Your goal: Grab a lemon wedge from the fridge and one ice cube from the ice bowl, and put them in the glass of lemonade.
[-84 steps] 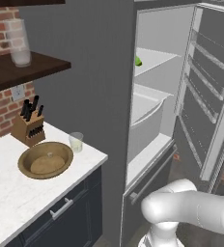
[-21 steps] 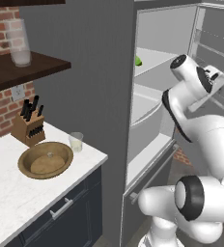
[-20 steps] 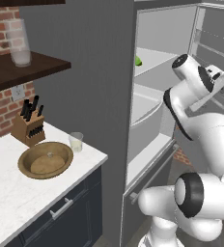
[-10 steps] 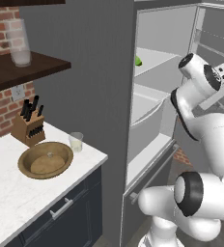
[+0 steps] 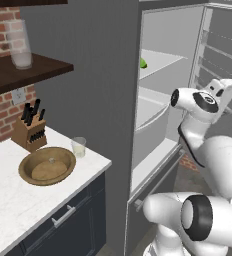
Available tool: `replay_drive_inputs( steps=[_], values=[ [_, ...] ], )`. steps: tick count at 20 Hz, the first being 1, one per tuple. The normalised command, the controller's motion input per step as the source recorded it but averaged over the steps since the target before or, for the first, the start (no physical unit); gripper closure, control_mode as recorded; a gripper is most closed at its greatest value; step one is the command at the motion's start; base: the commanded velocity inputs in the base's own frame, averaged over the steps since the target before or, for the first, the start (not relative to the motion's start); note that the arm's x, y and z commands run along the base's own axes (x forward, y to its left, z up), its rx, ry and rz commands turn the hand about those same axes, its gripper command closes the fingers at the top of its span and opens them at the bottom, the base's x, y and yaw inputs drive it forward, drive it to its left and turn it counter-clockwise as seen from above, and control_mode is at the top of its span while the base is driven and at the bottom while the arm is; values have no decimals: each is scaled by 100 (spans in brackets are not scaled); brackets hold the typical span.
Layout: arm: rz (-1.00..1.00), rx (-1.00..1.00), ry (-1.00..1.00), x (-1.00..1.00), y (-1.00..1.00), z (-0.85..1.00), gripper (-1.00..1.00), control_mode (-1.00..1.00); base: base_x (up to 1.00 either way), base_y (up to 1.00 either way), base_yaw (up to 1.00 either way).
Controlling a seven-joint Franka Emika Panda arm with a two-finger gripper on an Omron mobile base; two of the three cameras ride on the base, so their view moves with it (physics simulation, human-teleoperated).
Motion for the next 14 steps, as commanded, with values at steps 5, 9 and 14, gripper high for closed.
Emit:
replay_drive_inputs(
  steps=[5, 9, 14],
  values=[
    [16, -27, 14, 32, -17, 0, -100, -100, 0, 0, 0],
    [7, 0, 0, 7, -67, 0, -100, -100, 0, 0, 0],
    [4, 0, 0, 10, -75, 15, -100, -100, 0, 0, 0]
  ],
)
